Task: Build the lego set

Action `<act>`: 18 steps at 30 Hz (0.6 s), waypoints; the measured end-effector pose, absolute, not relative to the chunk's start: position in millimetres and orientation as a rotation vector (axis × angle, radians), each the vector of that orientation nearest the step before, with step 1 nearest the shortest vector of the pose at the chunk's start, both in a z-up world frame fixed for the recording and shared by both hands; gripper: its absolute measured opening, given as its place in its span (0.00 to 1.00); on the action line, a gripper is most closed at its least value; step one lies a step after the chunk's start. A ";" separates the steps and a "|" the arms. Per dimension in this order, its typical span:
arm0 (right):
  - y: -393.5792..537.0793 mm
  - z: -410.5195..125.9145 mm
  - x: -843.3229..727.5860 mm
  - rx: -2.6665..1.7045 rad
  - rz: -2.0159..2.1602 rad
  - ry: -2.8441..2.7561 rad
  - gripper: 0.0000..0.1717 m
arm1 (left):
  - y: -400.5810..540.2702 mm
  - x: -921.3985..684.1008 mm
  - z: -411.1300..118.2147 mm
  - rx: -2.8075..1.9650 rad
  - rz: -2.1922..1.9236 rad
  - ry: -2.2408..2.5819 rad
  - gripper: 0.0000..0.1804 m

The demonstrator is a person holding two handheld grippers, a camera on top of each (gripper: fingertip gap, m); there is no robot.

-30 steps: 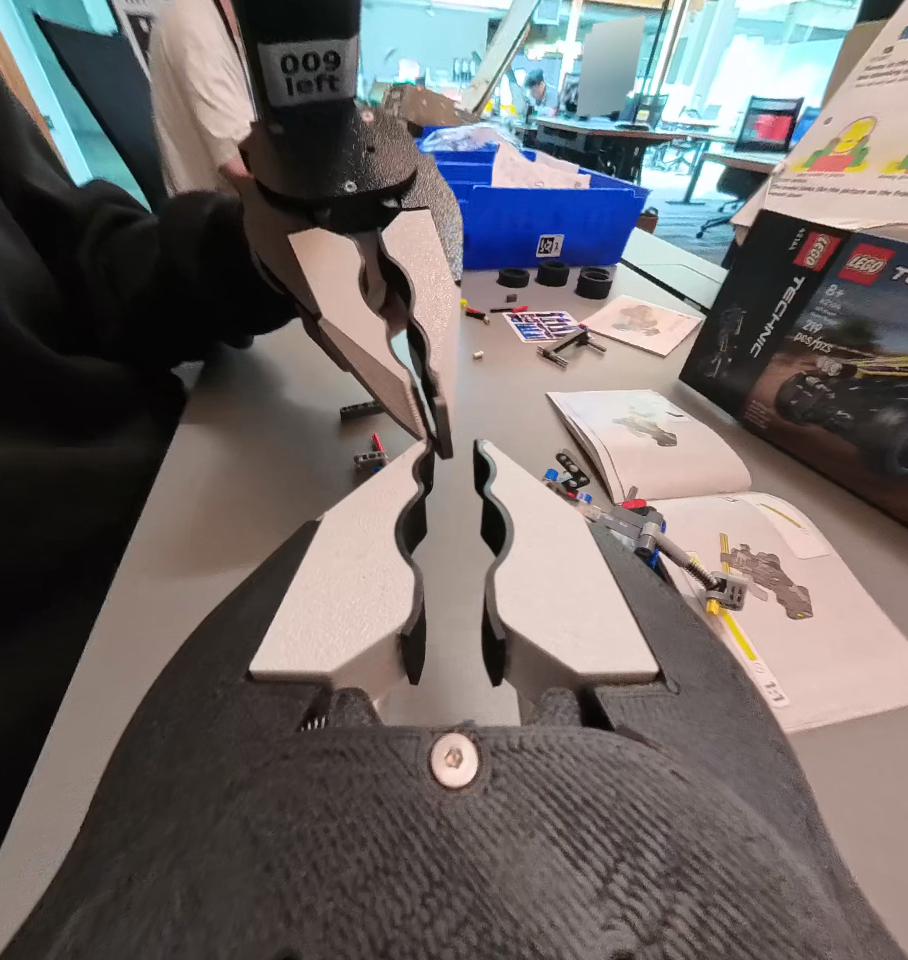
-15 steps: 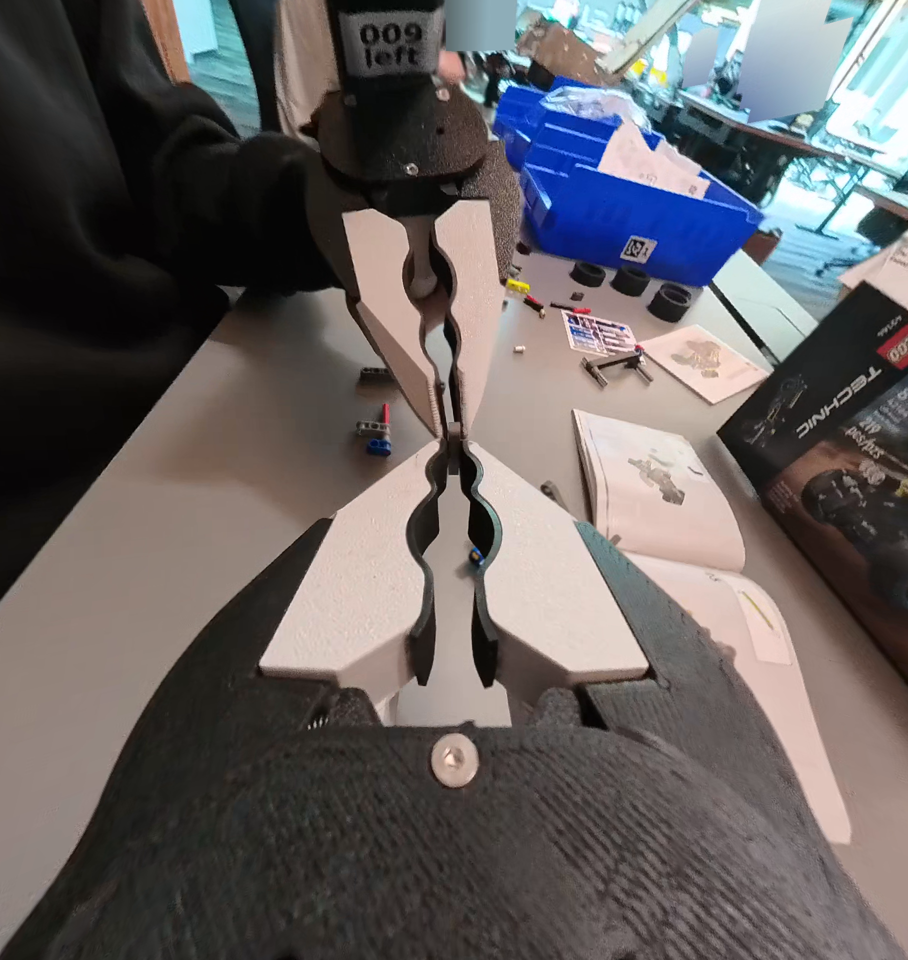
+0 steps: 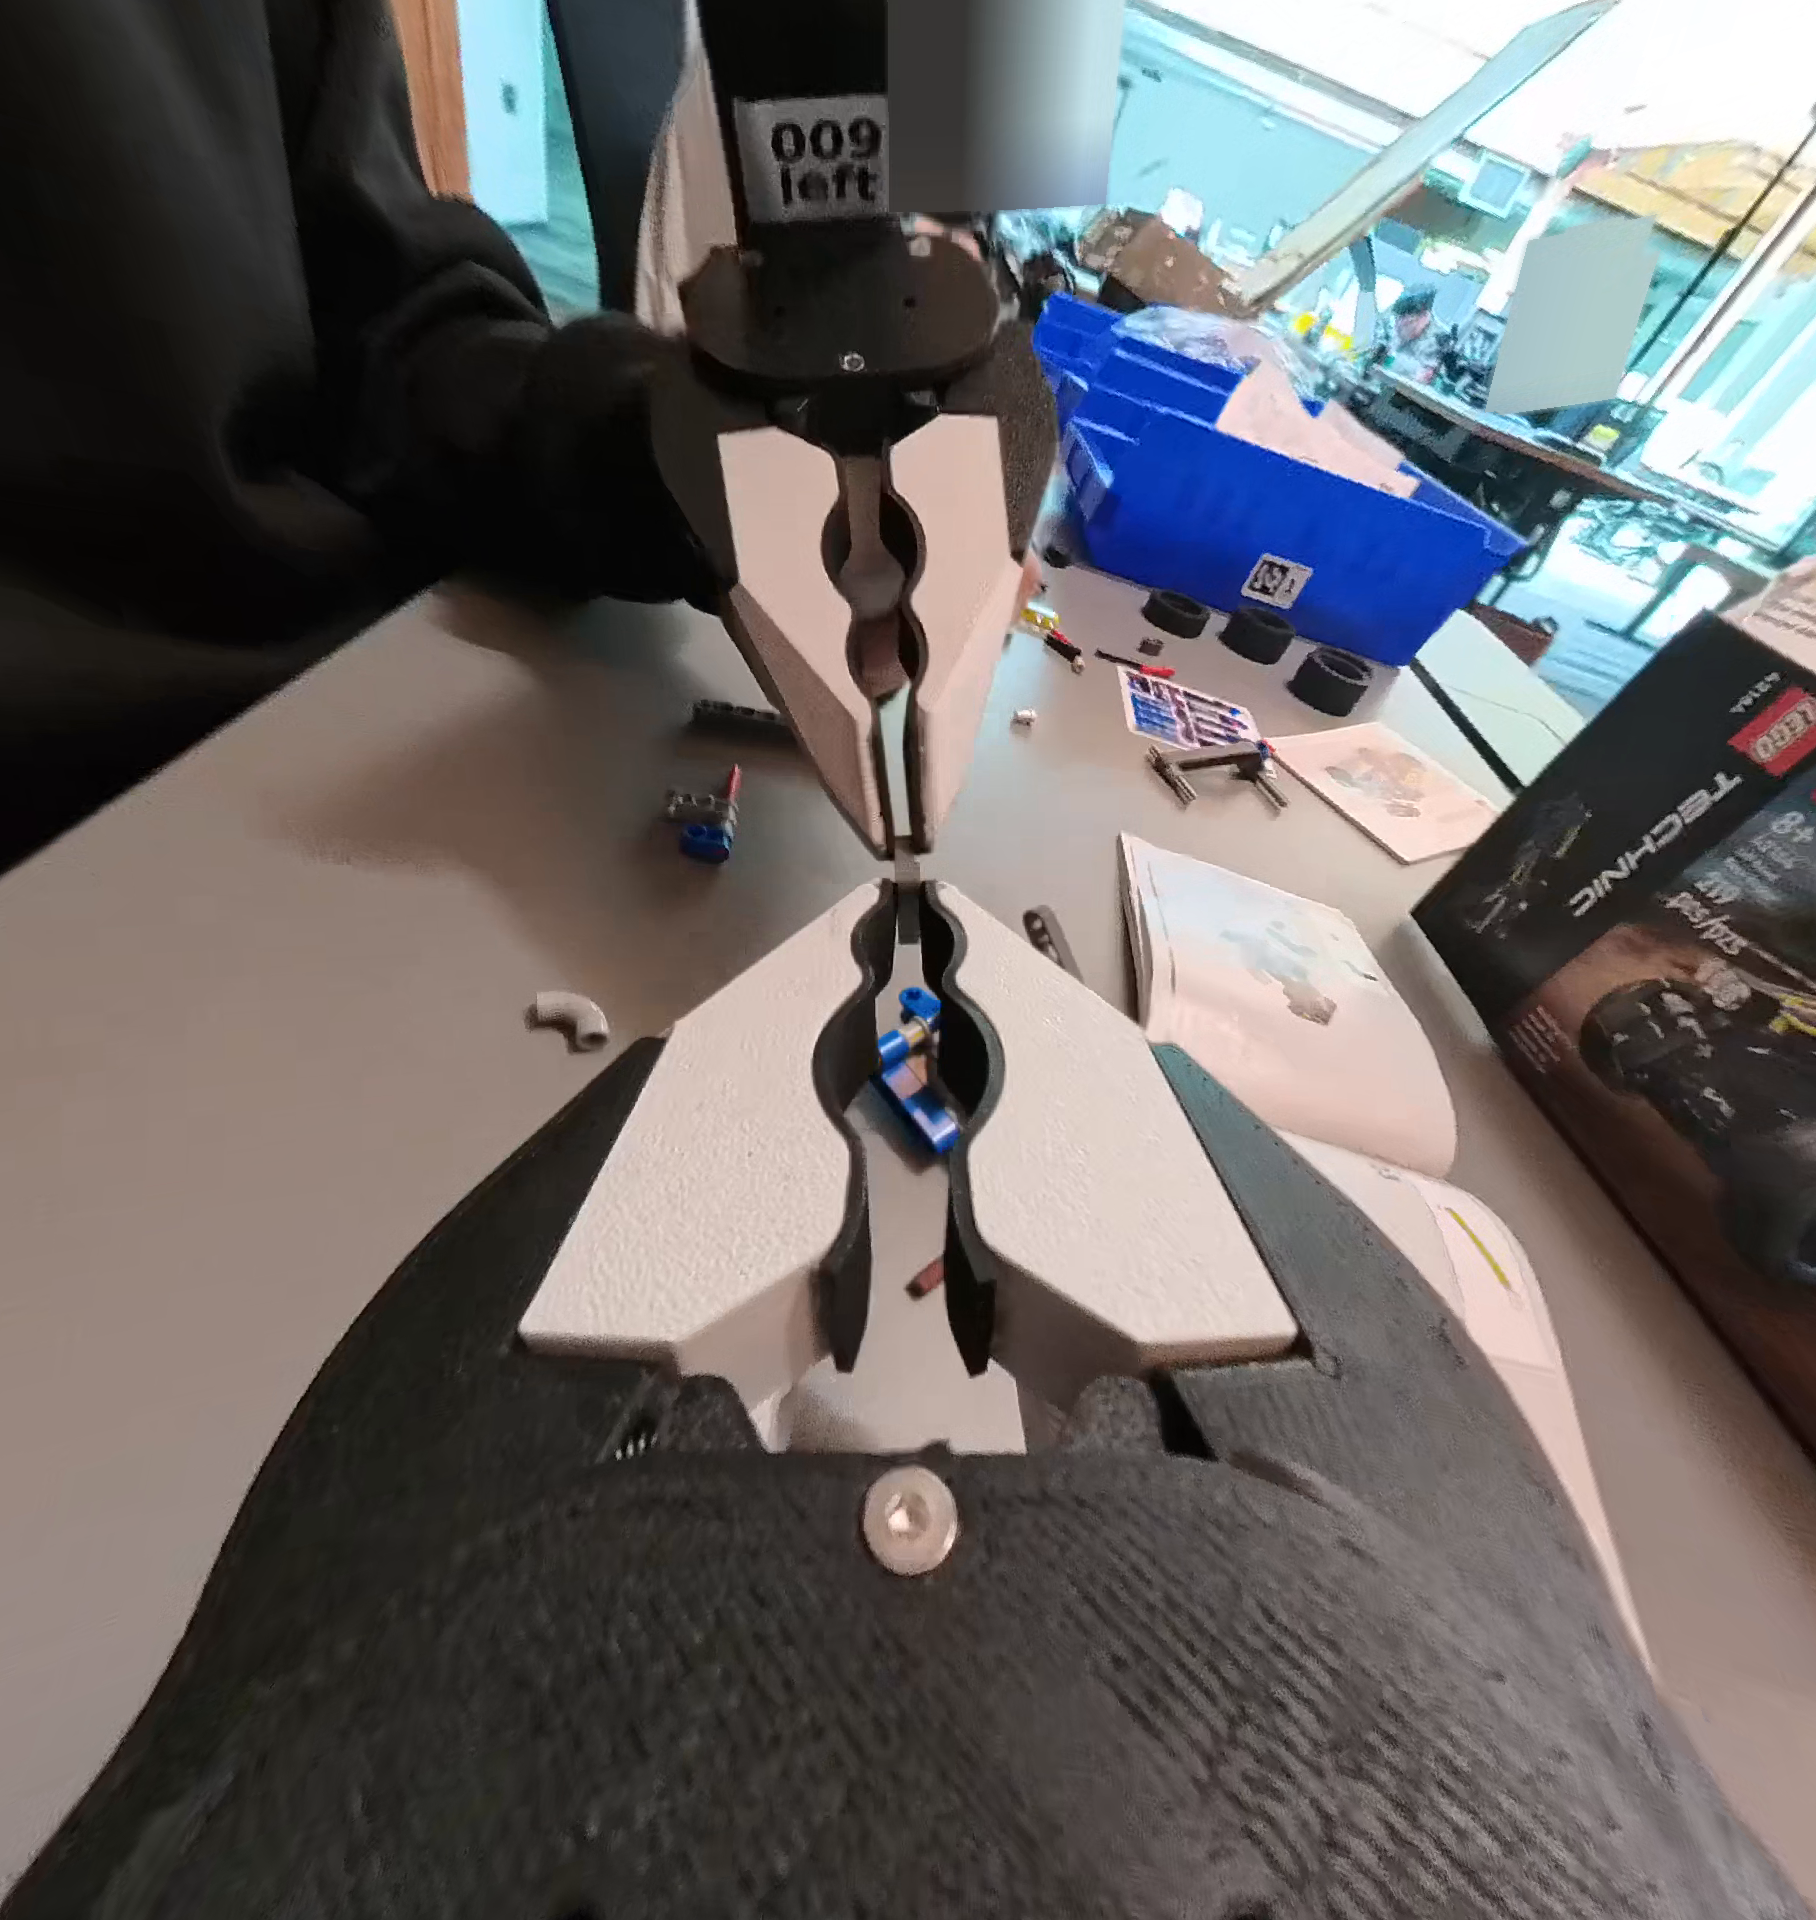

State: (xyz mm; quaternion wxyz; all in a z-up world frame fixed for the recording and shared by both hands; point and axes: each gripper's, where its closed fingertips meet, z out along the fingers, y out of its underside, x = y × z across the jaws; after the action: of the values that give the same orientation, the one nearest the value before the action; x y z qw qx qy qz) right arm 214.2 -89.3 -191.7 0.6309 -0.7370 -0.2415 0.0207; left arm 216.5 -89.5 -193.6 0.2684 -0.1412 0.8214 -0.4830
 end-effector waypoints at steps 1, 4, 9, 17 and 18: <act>-90.0 -193.0 215.1 -1.702 0.016 -0.558 0.00 | -90.4 217.3 -195.3 -0.385 -1.293 2.218 0.00; -88.6 -192.8 218.9 -1.708 -0.032 -0.536 0.01 | -90.3 220.7 -196.2 -0.419 -1.290 2.218 0.00; -85.0 -192.9 216.5 -1.712 -0.027 -0.526 0.00 | -92.6 220.2 -207.2 -0.433 -1.260 2.248 0.00; -90.3 -202.7 220.7 -1.793 -0.030 -0.551 0.06 | -89.5 223.9 -214.9 -0.447 -1.172 2.256 0.00; -90.3 -203.3 222.5 -1.807 -0.039 -0.547 0.07 | -89.4 223.9 -214.1 -0.452 -1.178 2.253 0.00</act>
State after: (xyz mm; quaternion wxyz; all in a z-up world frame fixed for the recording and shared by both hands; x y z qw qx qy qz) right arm 222.5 -90.3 -203.3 0.5866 -0.7750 -0.2345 -0.0168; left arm 223.9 -89.4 -214.1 0.2762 -0.1682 0.8385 -0.4386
